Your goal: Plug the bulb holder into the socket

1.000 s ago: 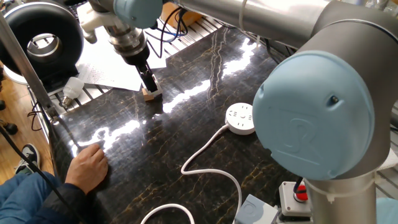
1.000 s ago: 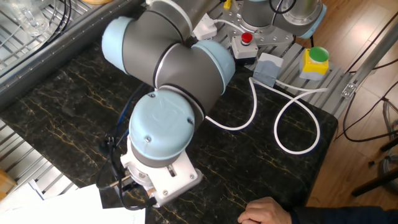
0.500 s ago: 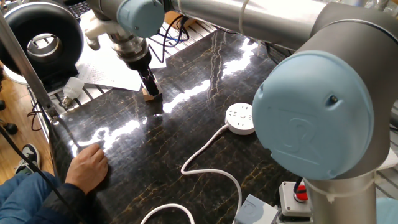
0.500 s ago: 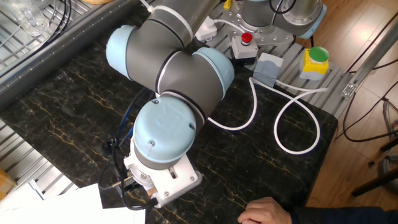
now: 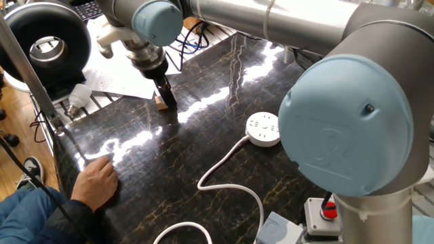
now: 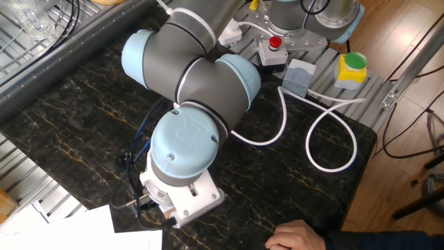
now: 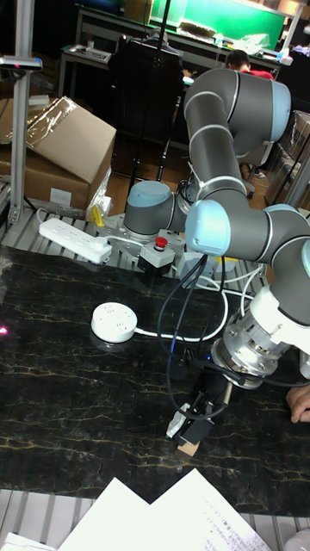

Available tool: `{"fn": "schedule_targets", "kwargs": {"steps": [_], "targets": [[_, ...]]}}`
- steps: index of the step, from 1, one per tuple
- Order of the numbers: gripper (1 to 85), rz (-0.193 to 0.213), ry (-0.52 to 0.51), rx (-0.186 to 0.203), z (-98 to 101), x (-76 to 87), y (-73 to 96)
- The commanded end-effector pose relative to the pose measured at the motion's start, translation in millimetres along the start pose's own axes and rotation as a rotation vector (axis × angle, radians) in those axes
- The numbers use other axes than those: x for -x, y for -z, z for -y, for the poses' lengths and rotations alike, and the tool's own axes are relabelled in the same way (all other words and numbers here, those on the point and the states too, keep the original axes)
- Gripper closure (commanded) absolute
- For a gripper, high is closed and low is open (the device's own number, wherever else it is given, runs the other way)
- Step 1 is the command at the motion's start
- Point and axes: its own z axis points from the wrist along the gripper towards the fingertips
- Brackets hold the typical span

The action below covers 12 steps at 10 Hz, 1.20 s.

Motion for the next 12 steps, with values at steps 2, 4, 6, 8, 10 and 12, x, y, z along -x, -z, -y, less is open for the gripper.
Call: {"fn": "schedule_targets", "kwargs": {"steps": [2,4,6,8,10,12], "targets": [[14.7,0.012,-0.023,-0.002,-0.4,-0.8,-1.3],[37.0,-0.004,-0.059,-0.007,0.3,-5.0,-0.5],[84.3,-0.042,-0.113,-0.025,1.9,-15.0,3.6],[84.3,-0.010,-0.142,0.021,-7.3,-17.8,26.8],[84.3,0.001,-0.184,0.022,-3.7,-50.8,71.7],[84.3,0.026,-0.281,-0.007,12.0,-107.0,111.1]]}}
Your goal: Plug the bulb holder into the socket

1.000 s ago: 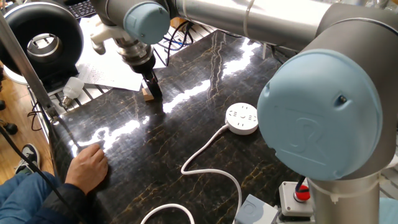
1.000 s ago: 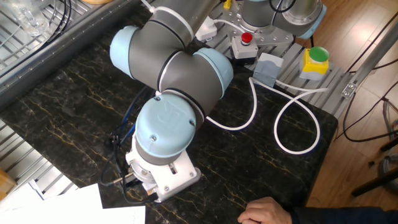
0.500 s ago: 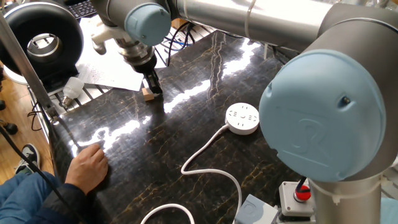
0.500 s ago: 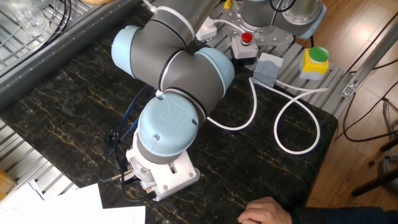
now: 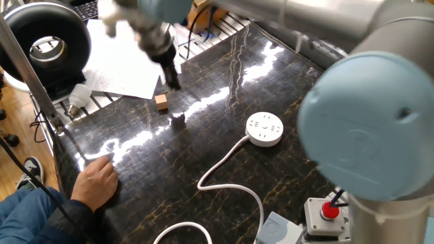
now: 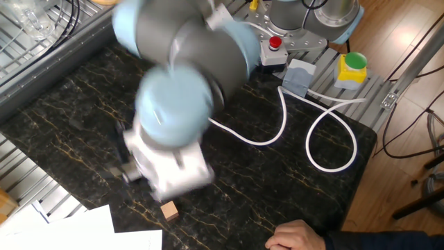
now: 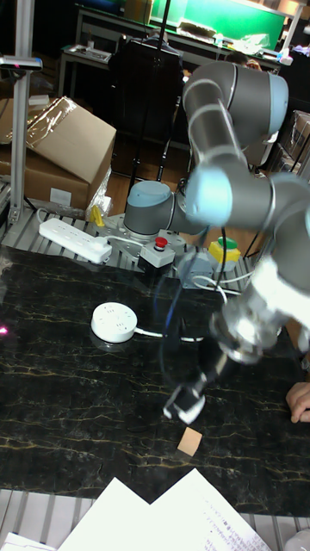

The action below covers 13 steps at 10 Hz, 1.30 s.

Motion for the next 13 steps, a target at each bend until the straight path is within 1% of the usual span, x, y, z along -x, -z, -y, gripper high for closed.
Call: {"fn": "schedule_targets", "kwargs": {"steps": [1,2,3,4,5,6,7,8,9,10,11,12,13], "targets": [[84.3,0.055,-0.176,0.017,14.0,-68.0,50.0],[84.3,0.088,-0.294,0.045,4.6,-83.2,48.9],[84.3,0.102,-0.379,0.019,4.9,-101.6,41.2],[84.3,0.121,-0.438,0.067,-12.4,-110.1,30.3],[84.3,0.123,-0.443,0.087,-20.0,-113.2,24.9],[84.3,0.102,-0.471,0.112,-29.2,-115.5,26.0],[84.3,0.105,-0.551,0.170,-43.3,-103.5,28.7],[84.3,0.112,-0.649,0.227,-51.9,-73.2,30.8],[84.3,0.089,-0.662,0.205,-36.8,-50.0,33.1],[84.3,0.083,-0.657,0.190,-33.8,-52.7,32.2],[84.3,0.088,-0.605,0.141,-22.7,-56.2,30.3],[84.3,0.098,-0.592,0.094,-10.8,-57.4,29.2],[84.3,0.164,-0.599,0.099,-6.7,-40.9,31.5]]}}
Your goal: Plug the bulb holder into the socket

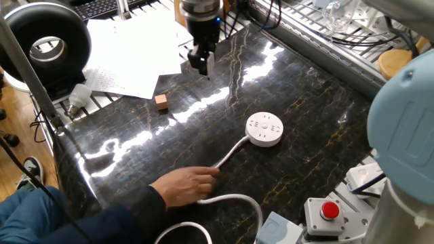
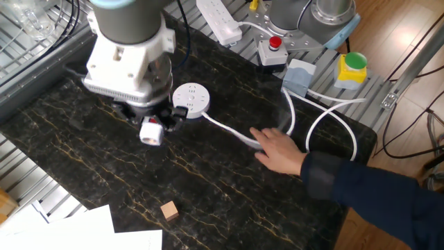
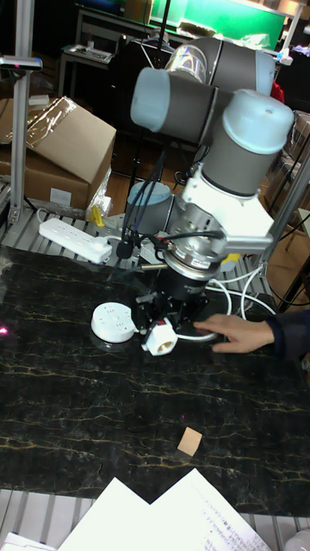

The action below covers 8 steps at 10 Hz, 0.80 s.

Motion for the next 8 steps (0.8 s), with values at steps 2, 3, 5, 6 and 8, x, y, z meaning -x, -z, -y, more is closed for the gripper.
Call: {"fn": "schedule_targets", "kwargs": {"steps": [2,3,5,6,8], "targets": [[84.3,0.100,0.015,-0.004,-1.3,32.1,1.9],[84.3,0.043,0.128,-0.025,3.9,17.8,0.9],[84.3,-0.060,0.268,-0.044,9.0,-19.6,11.3],[84.3,-0.087,0.321,-0.041,7.0,-42.4,19.3],[84.3,-0.032,0.335,-0.007,-7.1,-68.1,13.5]]}}
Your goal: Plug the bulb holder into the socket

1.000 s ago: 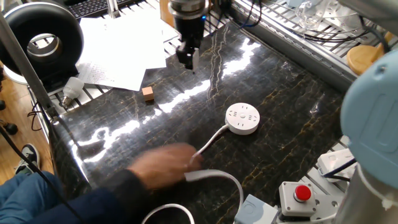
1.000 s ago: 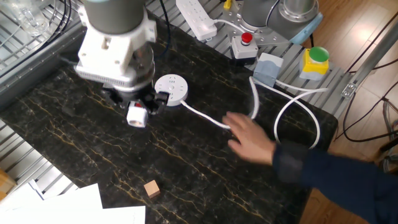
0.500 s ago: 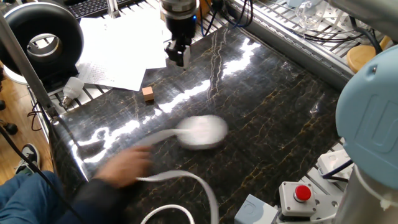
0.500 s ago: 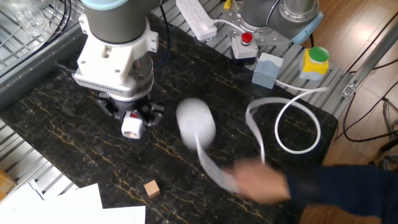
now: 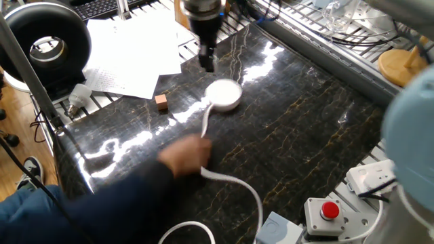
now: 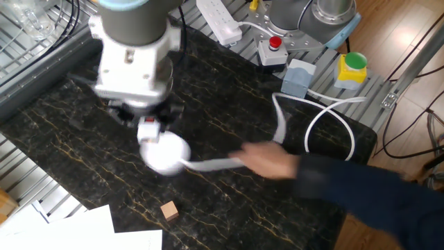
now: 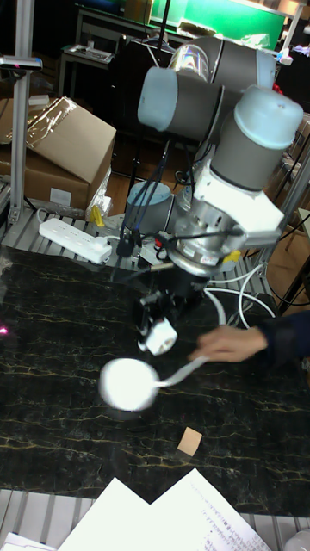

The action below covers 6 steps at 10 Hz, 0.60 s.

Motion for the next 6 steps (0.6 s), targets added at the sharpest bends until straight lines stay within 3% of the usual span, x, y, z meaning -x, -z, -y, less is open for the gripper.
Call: {"fn": "schedule_targets", "kwargs": {"steps": [1,2,3,4,5,6], "targets": [[84.3,0.081,0.002,0.030,-11.0,-32.6,-9.8],[84.3,0.149,-0.163,0.058,-8.2,-32.2,-22.4],[84.3,0.164,-0.214,0.041,12.0,-43.5,-38.6],[84.3,0.145,-0.069,0.037,28.5,-55.8,-51.4],[84.3,0.149,0.072,0.039,39.8,-54.8,-60.2],[84.3,0.129,0.235,0.007,52.2,-49.3,-65.1]]}}
